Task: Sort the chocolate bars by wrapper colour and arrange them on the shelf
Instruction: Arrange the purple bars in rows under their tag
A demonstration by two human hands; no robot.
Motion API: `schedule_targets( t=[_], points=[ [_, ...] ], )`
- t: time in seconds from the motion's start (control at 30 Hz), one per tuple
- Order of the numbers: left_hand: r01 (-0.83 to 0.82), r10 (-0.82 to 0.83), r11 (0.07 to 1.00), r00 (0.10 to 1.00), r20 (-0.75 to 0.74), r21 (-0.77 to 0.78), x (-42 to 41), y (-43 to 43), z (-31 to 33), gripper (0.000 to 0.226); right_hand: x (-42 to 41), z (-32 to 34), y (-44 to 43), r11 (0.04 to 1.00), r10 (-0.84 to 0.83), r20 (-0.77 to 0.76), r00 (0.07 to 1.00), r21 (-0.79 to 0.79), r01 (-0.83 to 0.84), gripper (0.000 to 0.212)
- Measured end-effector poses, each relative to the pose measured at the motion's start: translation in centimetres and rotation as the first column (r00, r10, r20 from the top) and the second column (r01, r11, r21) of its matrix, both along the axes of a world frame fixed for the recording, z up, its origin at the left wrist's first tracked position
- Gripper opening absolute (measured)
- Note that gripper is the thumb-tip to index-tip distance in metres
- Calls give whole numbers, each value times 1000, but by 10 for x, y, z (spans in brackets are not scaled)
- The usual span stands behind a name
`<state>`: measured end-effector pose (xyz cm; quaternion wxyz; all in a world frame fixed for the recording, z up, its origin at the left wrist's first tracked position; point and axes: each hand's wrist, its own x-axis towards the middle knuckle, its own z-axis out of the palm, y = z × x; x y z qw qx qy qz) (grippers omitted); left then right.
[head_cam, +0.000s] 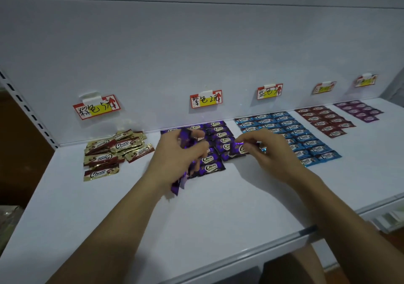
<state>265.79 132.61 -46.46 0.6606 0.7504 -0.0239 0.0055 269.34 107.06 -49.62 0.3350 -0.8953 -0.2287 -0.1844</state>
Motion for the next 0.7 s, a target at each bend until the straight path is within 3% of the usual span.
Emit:
schedule_targets(
  t=[0.03,0.07,0.1,0.17,0.27,0.37,0.7],
  points=[
    [-37,2,962,992,129,271,0,-3,-3,12,-3,-3,0,1000,1,-21,1000,14,-1,17],
    [-95,-33,862,969,244,497,-1,-6,-6,10,-6,-6,0,1000,9,-44,999,21,-8,17],
    [-132,-96,753,947,306,645,-3,-8,-8,11,-7,-10,0,1000,10,-64,998,7,-10,22],
    [-116,-223,612,924,311,782,-5,-11,-12,19,-5,-18,0,999,0,-76,997,-51,-3,27],
    [-70,-344,447,907,244,892,-6,-13,-14,30,-2,-23,3,991,-20,-34,999,-137,15,14],
    [-42,-384,352,905,185,935,-7,-18,-17,37,-6,-22,3,982,-9,27,1000,-188,13,13],
    [-19,-404,286,904,138,958,-10,-24,-18,35,-17,-17,3,960,-64,14,998,-272,65,14]
  ],
)
